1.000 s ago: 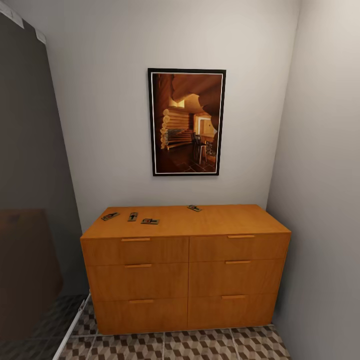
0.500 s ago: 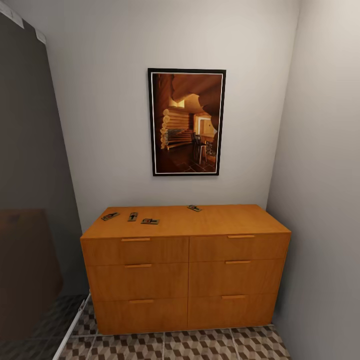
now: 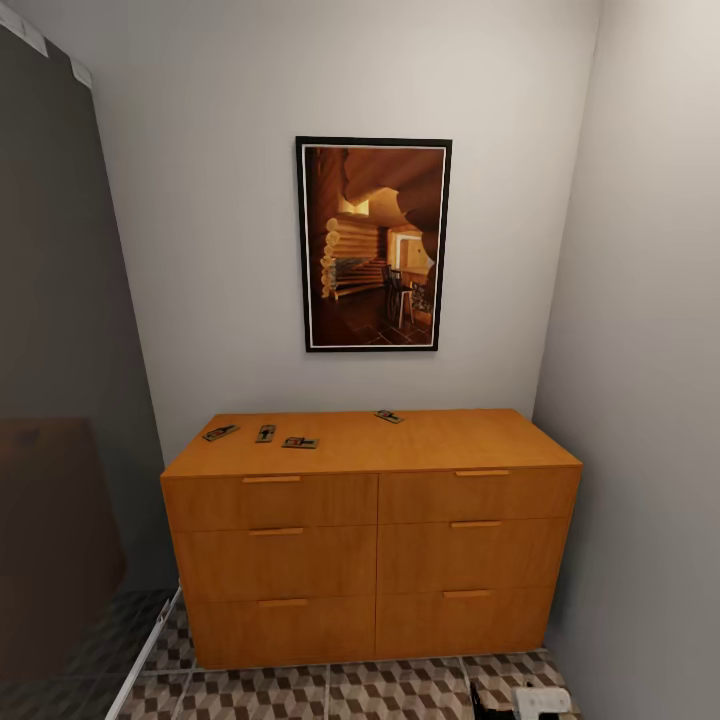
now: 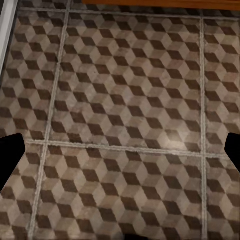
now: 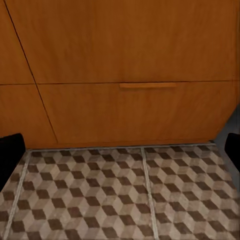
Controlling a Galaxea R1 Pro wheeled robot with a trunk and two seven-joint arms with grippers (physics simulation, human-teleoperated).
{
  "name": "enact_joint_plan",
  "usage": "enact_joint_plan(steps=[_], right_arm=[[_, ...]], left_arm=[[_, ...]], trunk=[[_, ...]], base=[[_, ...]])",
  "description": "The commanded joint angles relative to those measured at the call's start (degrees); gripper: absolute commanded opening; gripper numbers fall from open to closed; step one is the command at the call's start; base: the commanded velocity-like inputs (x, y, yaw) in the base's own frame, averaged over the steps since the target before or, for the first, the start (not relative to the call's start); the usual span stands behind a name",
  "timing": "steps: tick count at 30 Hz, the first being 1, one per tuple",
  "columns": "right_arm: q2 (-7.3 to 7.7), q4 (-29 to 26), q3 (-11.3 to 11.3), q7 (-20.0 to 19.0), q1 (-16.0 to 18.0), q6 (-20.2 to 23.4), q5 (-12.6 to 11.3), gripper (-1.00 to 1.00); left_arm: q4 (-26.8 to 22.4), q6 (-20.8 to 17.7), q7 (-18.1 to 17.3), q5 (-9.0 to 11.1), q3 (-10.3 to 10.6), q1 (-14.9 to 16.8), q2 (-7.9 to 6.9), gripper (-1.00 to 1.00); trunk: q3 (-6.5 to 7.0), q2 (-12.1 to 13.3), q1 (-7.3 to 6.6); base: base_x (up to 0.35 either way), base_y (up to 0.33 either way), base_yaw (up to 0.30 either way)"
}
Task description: Take the four mousetraps from the cabinet in the bathroom and place them on the bathroom floor. Make sure all four end up on the same floor surface, and ensure that at least two of them are either under or directly next to the same bathroom sink.
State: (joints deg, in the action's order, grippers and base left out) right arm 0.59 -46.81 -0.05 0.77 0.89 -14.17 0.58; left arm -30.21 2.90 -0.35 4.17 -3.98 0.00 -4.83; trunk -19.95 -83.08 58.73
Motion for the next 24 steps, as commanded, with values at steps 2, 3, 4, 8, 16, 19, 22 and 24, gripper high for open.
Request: enact_joint_plan(steps=[2, 3, 4, 8, 16, 19, 22, 24], right_arm=[[0.06, -3.3, 0.0, 0.3, 0.0, 3.6, 0.0, 1.00], [0.07, -4.4, 0.0, 0.4, 0.0, 4.8, 0.0, 1.00], [0.09, -6.7, 0.0, 0.6, 0.0, 6.9, 0.0, 1.00], [0.11, -14.2, 0.0, 0.9, 0.0, 13.0, -0.1, 1.00], [0.12, -33.2, 0.0, 3.6, 0.1, 31.5, -0.1, 1.00], [0.12, -37.8, 0.0, 5.6, 2.2, 37.3, -0.1, 1.00], [0.12, -39.2, 0.0, 6.2, 5.4, 41.3, -0.1, 1.00], [0.12, -39.7, 0.0, 6.4, 7.9, 44.5, -0.1, 1.00]], left_arm=[[0.3, 0.0, 0.0, -0.1, 0.0, 0.0, 0.00, 1.00], [0.4, 0.0, 0.0, -0.1, 0.0, 0.0, 0.00, 1.00], [0.4, 0.0, 0.0, -0.1, 0.0, 0.0, 0.00, 1.00], [0.6, 0.0, 0.0, -0.1, 0.1, 0.0, 0.00, 1.00], [0.6, 0.0, 0.0, -0.1, 0.1, 0.0, 0.00, 1.00], [0.6, 0.0, 0.0, -0.1, 0.1, 0.0, 0.00, 1.00], [0.7, 0.0, 0.0, -0.1, 0.1, 0.0, 0.00, 1.00], [0.7, 0.0, 0.0, -0.1, 0.1, 0.0, 0.00, 1.00]], trunk=[[0.00, 0.0, 0.00], [0.00, 0.0, 0.00], [0.00, 0.0, 0.00], [0.00, 0.0, 0.00], [0.00, 0.0, 0.00], [0.00, 0.0, 0.00], [0.00, 0.0, 0.00], [0.00, 0.0, 0.00]], base=[[0.000, 0.000, 0.000], [0.000, 0.000, 0.000], [0.000, 0.000, 0.000], [0.000, 0.000, 0.000], [0.000, 0.000, 0.000], [0.000, 0.000, 0.000], [0.000, 0.000, 0.000], [0.000, 0.000, 0.000]])
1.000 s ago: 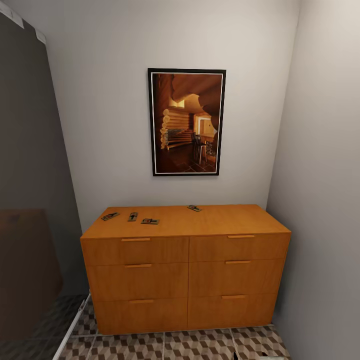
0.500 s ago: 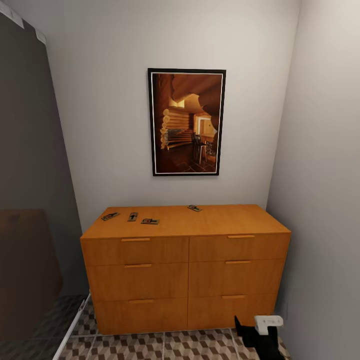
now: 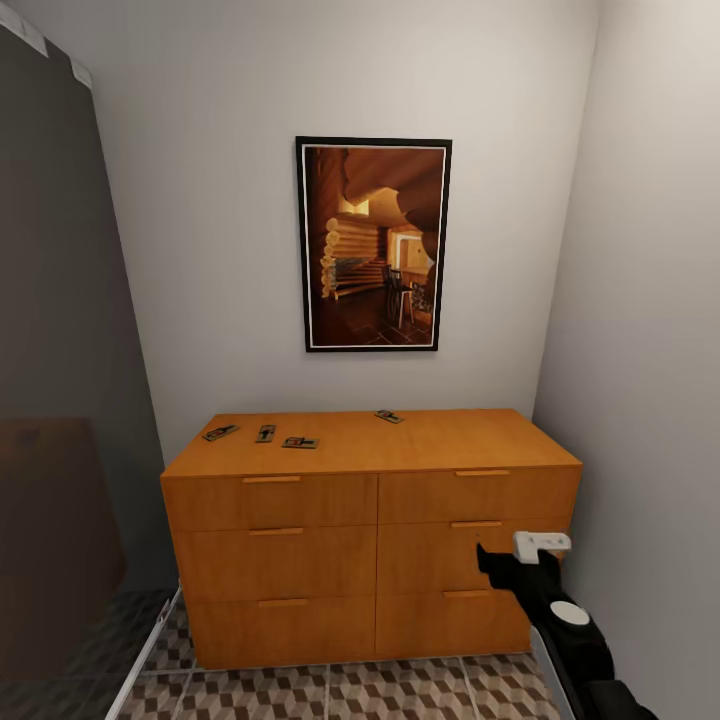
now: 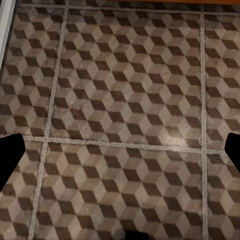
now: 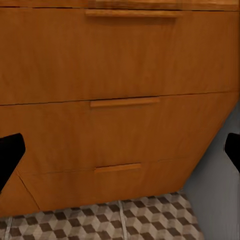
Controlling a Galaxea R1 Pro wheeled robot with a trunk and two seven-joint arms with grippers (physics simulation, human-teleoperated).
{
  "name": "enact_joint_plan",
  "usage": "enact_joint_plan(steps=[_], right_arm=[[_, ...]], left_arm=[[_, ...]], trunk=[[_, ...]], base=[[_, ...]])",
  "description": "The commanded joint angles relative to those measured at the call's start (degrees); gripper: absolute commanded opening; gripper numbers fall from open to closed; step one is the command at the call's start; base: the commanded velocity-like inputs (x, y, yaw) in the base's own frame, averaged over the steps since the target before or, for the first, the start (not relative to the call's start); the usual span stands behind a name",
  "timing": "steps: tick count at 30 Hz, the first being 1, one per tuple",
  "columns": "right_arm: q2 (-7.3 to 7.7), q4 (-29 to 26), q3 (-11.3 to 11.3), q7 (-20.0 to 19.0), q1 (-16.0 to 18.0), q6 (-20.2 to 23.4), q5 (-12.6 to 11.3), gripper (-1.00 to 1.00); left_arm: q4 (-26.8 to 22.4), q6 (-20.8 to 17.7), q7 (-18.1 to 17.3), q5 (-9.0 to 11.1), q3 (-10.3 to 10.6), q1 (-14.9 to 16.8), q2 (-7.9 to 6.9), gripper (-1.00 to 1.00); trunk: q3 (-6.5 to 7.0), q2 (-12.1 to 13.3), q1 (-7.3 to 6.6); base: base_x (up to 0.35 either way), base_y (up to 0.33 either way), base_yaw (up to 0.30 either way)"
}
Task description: Take the four mousetraps from the cabinet in the bathroom and place them on the bathroom floor. Make sure all four end up on the same floor surface, and ensure that at least two of them are either under or directly next to the same bathroom sink.
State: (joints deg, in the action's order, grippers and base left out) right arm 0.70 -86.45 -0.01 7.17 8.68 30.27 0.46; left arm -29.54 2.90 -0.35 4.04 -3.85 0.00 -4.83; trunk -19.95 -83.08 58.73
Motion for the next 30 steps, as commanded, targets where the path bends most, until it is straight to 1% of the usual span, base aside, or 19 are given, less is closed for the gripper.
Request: enact_joint_plan(steps=[1, 2, 5, 6, 9, 11, 14, 15, 17, 18, 19, 21, 22, 24, 25, 26, 27, 28, 30], right_arm=[[0.00, -0.1, 0.0, 0.0, 1.0, 1.2, 0.0, 1.00], [0.00, -0.2, 0.0, 0.1, 2.0, 2.3, 0.0, 1.00], [-0.05, -0.3, 0.1, 0.2, 7.2, 7.6, -0.1, 1.00], [-0.06, -0.3, 0.1, 0.2, 8.2, 8.6, -0.2, 1.00], [-0.16, -0.2, 0.2, 0.1, 12.9, 12.8, -0.2, 1.00], [-0.20, 0.1, 0.2, 0.1, 14.9, 14.1, -0.2, 1.00], [-0.24, 1.6, 0.3, 0.1, 19.1, 16.5, -0.2, 1.00], [-0.25, 2.9, 0.3, 0.1, 21.2, 17.5, -0.2, 1.00], [-0.25, 4.8, 0.3, 0.1, 23.3, 18.1, -0.2, 1.00], [-0.26, 7.1, 0.3, 0.1, 25.6, 18.5, -0.2, 1.00], [-0.26, 8.4, 0.3, 0.1, 26.7, 18.6, -0.2, 1.00], [-0.31, 14.5, 0.4, 0.0, 32.1, 19.0, -0.2, 1.00], [-0.34, 16.1, 0.4, -0.1, 33.6, 19.0, -0.2, 1.00], [-0.52, 23.2, 0.8, -0.2, 40.2, 19.0, -0.2, 1.00], [-0.59, 25.1, 1.0, -0.2, 41.8, 19.0, -0.2, 1.00], [-0.76, 28.7, 1.6, -0.2, 45.0, 18.9, -0.3, 1.00], [-0.87, 30.5, 2.0, -0.3, 46.4, 18.9, -0.3, 1.00], [-1.13, 33.8, 2.8, -0.3, 49.1, 18.7, -0.3, 1.00], [-1.45, 36.7, 3.8, -0.3, 51.3, 18.5, -0.3, 1.00]], left_arm=[[0.0, 0.0, 0.0, 0.0, 0.0, 0.0, 0.00, 1.00], [0.0, 0.0, 0.0, 0.0, 0.0, 0.0, 0.00, 1.00], [0.4, 0.0, 0.0, 0.0, 0.0, 0.0, 0.00, 1.00], [0.6, 0.0, 0.1, 0.0, 0.0, 0.0, 0.00, 1.00], [2.4, 0.0, 0.1, 0.0, -0.1, 0.0, 0.00, 1.00], [3.0, 0.0, 0.2, 0.0, -0.1, 0.0, 0.00, 1.00], [3.8, 0.0, 0.2, 0.0, -0.1, 0.0, 0.00, 1.00], [4.4, 0.0, 0.2, 0.0, -0.1, 0.0, 0.00, 1.00], [5.0, 0.0, 0.2, 0.0, -0.1, 0.0, 0.00, 1.00], [5.7, 0.0, 0.3, -0.1, -0.1, 0.0, 0.00, 1.00], [6.0, 0.0, 0.3, -0.1, -0.1, 0.0, 0.00, 1.00], [6.9, 0.0, 0.3, -0.1, -0.1, 0.0, -0.03, 1.00], [7.0, 0.0, 0.3, -0.1, -0.1, 0.0, -0.03, 1.00], [7.4, 0.0, 0.3, -0.1, 0.0, 0.0, -0.05, 1.00], [7.4, 0.0, 0.3, -0.1, 0.0, 0.0, -0.06, 1.00], [7.5, 0.0, 0.3, -0.1, 0.0, 0.0, -0.05, 1.00], [7.5, 0.0, 0.3, -0.1, 0.0, 0.0, -0.04, 1.00], [7.6, 0.0, 0.3, -0.1, 0.0, 0.0, -0.06, 1.00], [7.6, 0.0, 0.3, -0.1, 0.0, 0.0, -0.05, 1.00]], trunk=[[-0.01, 0.0, 0.00], [-0.01, 0.0, 0.00], [-0.01, 0.0, 0.00], [-0.01, 0.0, 0.00], [-0.01, 0.0, 0.00], [-0.01, 0.0, 0.00], [-0.01, 0.0, 0.00], [-0.01, 0.0, 0.00], [-0.01, 0.0, 0.00], [-0.01, 0.0, 0.00], [-0.01, 0.0, 0.00], [-0.01, 0.0, 0.00], [-0.01, 0.0, 0.00], [-0.01, 0.0, 0.00], [-0.01, 0.0, 0.00], [-0.01, 0.0, 0.00], [-0.01, 0.0, 0.00], [-0.01, 0.0, 0.00], [-0.01, 0.0, 0.00]], base=[[0.000, 0.000, 0.000], [0.000, 0.000, 0.000], [0.000, 0.000, 0.000], [0.000, 0.000, 0.000], [0.000, 0.000, 0.000], [0.000, 0.000, 0.000], [0.000, 0.000, 0.000], [0.000, 0.000, 0.000], [0.000, 0.000, 0.000], [0.000, 0.000, 0.000], [0.000, 0.000, 0.000], [0.000, 0.000, 0.000], [0.000, 0.000, 0.000], [0.000, 0.000, 0.000], [0.000, 0.000, 0.000], [0.000, 0.000, 0.000], [0.000, 0.000, 0.000], [0.000, 0.000, 0.000], [0.000, 0.000, 0.000]])
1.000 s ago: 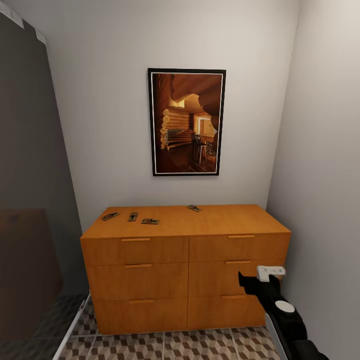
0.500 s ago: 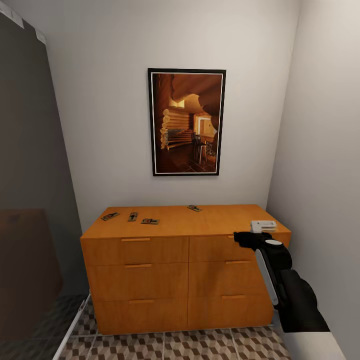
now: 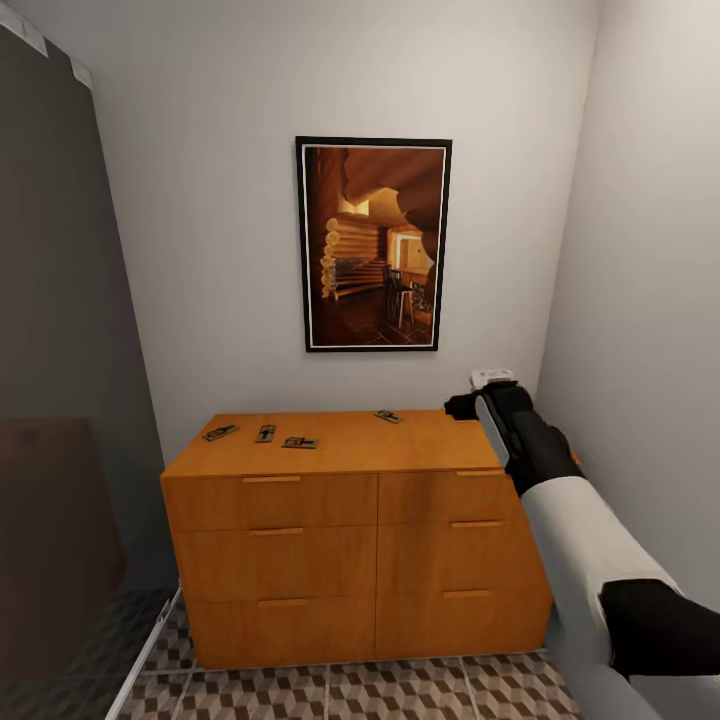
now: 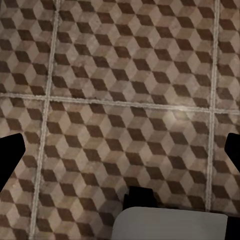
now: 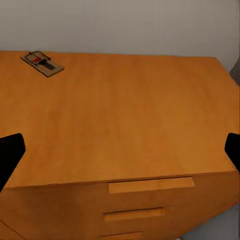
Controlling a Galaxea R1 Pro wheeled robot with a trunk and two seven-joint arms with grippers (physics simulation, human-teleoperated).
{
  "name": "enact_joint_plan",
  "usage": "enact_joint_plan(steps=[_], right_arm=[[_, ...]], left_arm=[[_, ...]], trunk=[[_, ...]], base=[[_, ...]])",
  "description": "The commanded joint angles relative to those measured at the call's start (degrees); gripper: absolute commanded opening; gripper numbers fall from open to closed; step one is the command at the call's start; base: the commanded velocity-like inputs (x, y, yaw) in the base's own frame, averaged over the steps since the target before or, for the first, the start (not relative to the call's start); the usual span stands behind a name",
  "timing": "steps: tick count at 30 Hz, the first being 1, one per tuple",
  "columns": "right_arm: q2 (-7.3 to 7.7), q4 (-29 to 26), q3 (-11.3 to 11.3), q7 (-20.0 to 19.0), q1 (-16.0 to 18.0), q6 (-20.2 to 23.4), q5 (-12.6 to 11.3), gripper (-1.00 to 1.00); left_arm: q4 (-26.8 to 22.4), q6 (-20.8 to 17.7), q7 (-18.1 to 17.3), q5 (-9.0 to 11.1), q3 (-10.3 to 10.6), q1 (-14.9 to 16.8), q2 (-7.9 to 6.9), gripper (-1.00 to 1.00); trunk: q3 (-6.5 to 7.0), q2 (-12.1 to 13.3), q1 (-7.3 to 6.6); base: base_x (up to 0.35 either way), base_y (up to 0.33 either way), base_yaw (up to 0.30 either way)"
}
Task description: Take the four mousetraps from the cabinet in the bathroom and place them on the bathroom floor. Make sure all four end up on the same floor surface, and ensure that at least two of them are either under or directly next to the same bathroom sink.
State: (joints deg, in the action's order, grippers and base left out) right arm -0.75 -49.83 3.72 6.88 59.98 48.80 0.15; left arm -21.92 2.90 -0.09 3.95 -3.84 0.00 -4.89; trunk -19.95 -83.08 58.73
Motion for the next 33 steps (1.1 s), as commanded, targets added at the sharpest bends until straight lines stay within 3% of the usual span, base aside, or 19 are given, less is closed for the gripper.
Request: enact_joint_plan(steps=[1, 4, 10, 15, 18, 20, 23, 27, 33], right_arm=[[-0.58, 3.8, 1.3, 0.0, 2.7, -0.6, 0.0, 1.00], [-1.47, 7.8, 2.3, -0.1, 5.2, -2.5, 0.0, 1.00], [-2.51, 9.5, 2.8, -2.3, 6.2, -3.9, 0.0, 1.00], [-2.44, 9.5, 2.9, -12.1, 6.4, -4.2, 0.1, 1.00], [-1.84, 9.4, 2.9, -18.7, 6.4, -4.3, 0.1, 1.00], [-0.45, 9.3, 3.0, -24.8, 6.4, -4.4, 0.2, 1.00], [1.10, 9.3, 3.0, -30.2, 6.4, -4.6, 0.2, 1.00], [1.96, 9.8, 3.1, -32.8, 6.4, -6.0, 0.4, 1.00], [2.13, 10.8, 3.2, -33.0, 6.3, -6.8, 0.4, 1.00]], left_arm=[[0.0, 0.1, 0.0, 0.0, 0.0, 0.0, 0.01, 1.00], [0.0, 0.6, 0.0, 0.0, 0.0, 0.0, 0.02, 1.00], [0.0, 0.8, 0.0, 0.0, 0.1, 0.0, 0.03, 1.00], [0.0, 0.9, 0.0, 0.0, 0.1, 0.0, -0.02, 1.00], [0.0, 0.9, 0.0, 0.0, 0.1, 0.0, -0.03, 1.00], [0.0, 0.9, 0.0, 0.0, 0.1, 0.0, -0.03, 1.00], [0.0, 0.9, 0.0, 0.0, 0.1, 0.0, -0.04, 1.00], [0.0, 0.9, 0.0, 0.0, 0.1, 0.0, -0.04, 1.00], [0.8, 0.9, 0.0, 0.1, 0.1, 0.0, -0.04, 1.00]], trunk=[[0.00, 0.0, 0.00], [0.00, 0.0, 0.00], [0.00, 0.0, 0.00], [0.00, 0.0, 0.00], [0.00, 0.0, 0.00], [0.00, 0.0, 0.00], [0.00, 0.0, 0.00], [0.00, 0.0, 0.00], [0.00, 0.0, 0.00]], base=[[0.000, 0.000, 0.000], [0.000, 0.000, 0.000], [0.000, 0.000, 0.000], [0.000, 0.000, 0.000], [0.000, 0.000, 0.000], [0.000, 0.000, 0.000], [0.000, 0.000, 0.000], [0.000, 0.000, 0.000], [0.023, 0.000, 0.000]])
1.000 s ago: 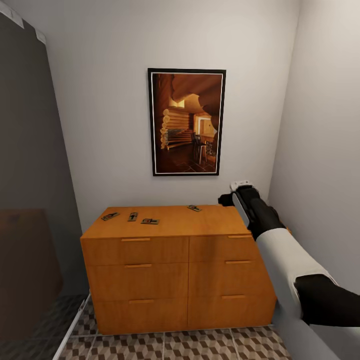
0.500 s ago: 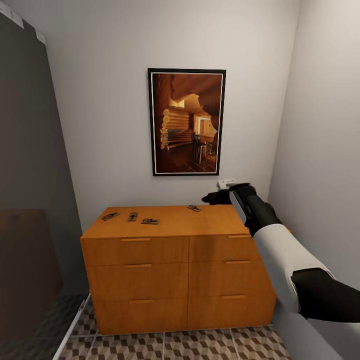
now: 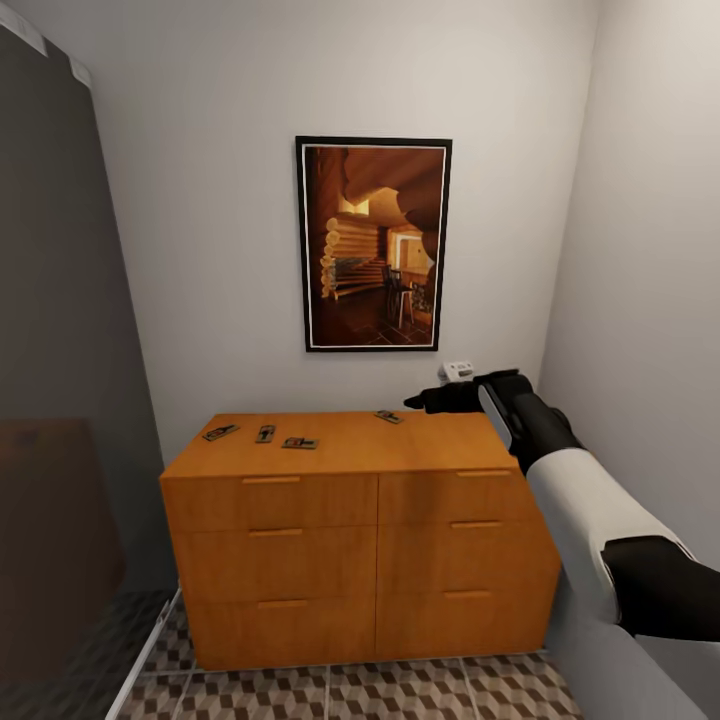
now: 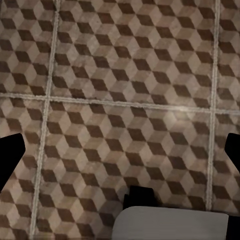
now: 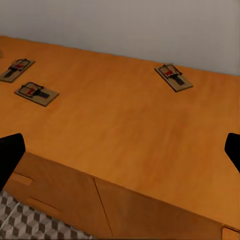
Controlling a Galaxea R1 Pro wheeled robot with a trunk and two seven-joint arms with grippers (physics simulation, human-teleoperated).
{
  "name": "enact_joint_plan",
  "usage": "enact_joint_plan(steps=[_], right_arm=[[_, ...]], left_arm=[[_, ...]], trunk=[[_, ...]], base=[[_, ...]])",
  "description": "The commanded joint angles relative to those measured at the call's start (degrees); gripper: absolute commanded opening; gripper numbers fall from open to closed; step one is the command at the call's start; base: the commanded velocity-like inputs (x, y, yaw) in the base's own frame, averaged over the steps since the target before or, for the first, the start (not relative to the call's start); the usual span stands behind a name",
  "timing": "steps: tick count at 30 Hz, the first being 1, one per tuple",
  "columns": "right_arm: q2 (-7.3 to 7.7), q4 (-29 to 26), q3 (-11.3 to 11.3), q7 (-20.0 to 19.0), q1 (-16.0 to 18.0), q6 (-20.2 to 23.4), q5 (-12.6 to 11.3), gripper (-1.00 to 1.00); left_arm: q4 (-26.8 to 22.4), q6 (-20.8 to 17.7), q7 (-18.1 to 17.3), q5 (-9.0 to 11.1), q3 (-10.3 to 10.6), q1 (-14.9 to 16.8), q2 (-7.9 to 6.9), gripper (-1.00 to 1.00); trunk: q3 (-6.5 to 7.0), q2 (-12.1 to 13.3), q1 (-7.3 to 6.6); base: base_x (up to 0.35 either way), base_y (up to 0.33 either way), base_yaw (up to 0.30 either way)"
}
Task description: Take the four mousetraps from the cabinet in the bathroom and place them on the bathroom floor. Make sure all four end up on the same floor surface, and ensure that at least two of them are either under or directly next to the same bathroom sink.
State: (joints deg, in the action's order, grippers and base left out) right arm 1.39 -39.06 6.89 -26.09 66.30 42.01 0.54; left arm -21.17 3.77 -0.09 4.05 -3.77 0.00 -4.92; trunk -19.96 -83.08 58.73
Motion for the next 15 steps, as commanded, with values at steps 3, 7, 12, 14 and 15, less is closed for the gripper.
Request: enact_joint_plan(steps=[3, 7, 12, 14, 15], right_arm=[[0.01, 1.6, 0.0, 0.0, 0.0, -0.4, 0.0, 1.00], [0.02, 3.6, 0.0, 0.0, 0.0, -2.2, 0.0, 1.00], [0.02, 9.0, 0.1, 0.0, 0.0, -6.8, 0.0, 1.00], [0.04, 10.9, 0.0, 0.0, 0.0, -8.3, 0.0, 1.00], [0.06, 11.5, 0.0, 0.0, 0.0, -8.8, 0.0, 1.00]], left_arm=[[0.9, 0.0, 0.0, 0.0, 0.0, 0.0, 0.00, 1.00], [1.3, 0.0, -0.1, 0.0, 0.0, 0.0, 0.00, 1.00], [1.5, -0.3, -0.3, 0.0, 0.1, 0.0, 0.00, 1.00], [2.4, -0.5, -0.2, 0.0, 0.2, 0.0, 0.00, 1.00], [3.5, -0.5, -0.2, -0.1, 0.2, 0.0, 0.00, 1.00]], trunk=[[0.00, 0.0, 0.00], [0.00, 0.0, 0.00], [0.00, 0.0, 0.00], [0.00, 0.0, 0.00], [0.00, 0.0, 0.00]], base=[[0.185, 0.000, 0.000], [0.276, 0.000, 0.000], [0.320, 0.000, 0.000], [0.303, 0.000, 0.000], [0.218, 0.000, 0.000]])
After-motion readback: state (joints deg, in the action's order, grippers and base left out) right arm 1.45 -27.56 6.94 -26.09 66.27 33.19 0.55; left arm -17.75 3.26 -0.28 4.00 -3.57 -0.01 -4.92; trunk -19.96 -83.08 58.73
